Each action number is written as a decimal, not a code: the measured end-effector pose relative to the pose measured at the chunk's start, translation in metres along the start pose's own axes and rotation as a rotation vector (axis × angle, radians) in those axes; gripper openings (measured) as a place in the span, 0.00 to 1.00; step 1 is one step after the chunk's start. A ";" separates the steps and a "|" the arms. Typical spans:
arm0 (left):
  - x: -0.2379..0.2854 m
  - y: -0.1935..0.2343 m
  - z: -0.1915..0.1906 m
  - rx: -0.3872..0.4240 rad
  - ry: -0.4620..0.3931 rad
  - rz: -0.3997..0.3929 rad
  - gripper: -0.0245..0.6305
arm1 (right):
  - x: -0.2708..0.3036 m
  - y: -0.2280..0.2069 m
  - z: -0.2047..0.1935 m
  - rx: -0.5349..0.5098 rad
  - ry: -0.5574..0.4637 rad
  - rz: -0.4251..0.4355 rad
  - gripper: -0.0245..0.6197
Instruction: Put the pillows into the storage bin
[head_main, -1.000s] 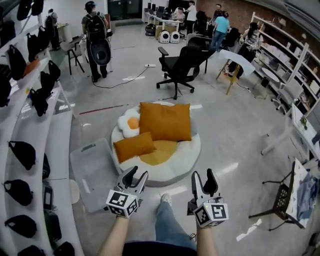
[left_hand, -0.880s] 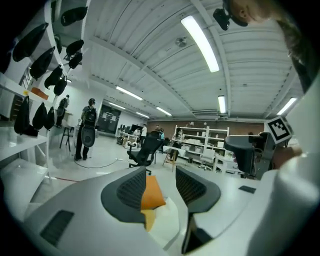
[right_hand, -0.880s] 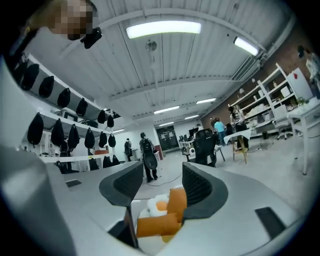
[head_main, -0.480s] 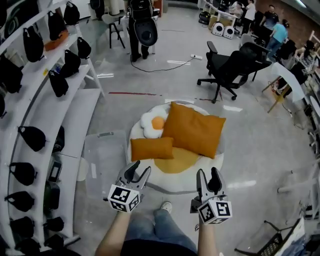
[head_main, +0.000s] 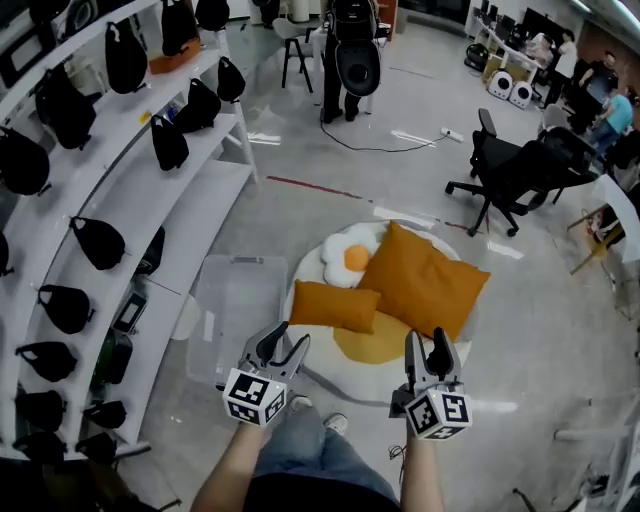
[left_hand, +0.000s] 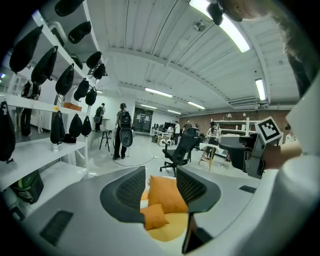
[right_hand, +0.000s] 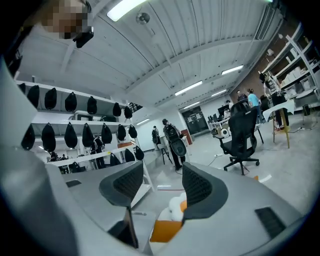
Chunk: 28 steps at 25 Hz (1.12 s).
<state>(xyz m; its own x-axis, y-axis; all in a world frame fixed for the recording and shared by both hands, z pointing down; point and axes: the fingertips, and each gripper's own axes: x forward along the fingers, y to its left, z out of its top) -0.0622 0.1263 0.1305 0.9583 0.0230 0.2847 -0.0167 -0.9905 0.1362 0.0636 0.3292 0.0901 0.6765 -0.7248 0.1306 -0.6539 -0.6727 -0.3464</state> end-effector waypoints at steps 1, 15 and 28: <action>0.001 0.005 -0.002 -0.009 0.003 0.011 0.33 | 0.007 0.001 -0.002 -0.002 0.006 0.010 0.39; 0.080 0.083 -0.026 -0.081 0.115 0.005 0.36 | 0.107 -0.025 -0.033 0.014 0.115 -0.030 0.39; 0.239 0.194 -0.222 -0.208 0.333 0.010 0.43 | 0.265 -0.131 -0.259 0.028 0.393 -0.032 0.41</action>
<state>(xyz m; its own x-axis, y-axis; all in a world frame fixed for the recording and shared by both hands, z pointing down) 0.1004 -0.0306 0.4355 0.8133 0.0900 0.5749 -0.1156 -0.9433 0.3113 0.2407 0.1870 0.4106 0.5113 -0.7090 0.4857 -0.6217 -0.6953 -0.3605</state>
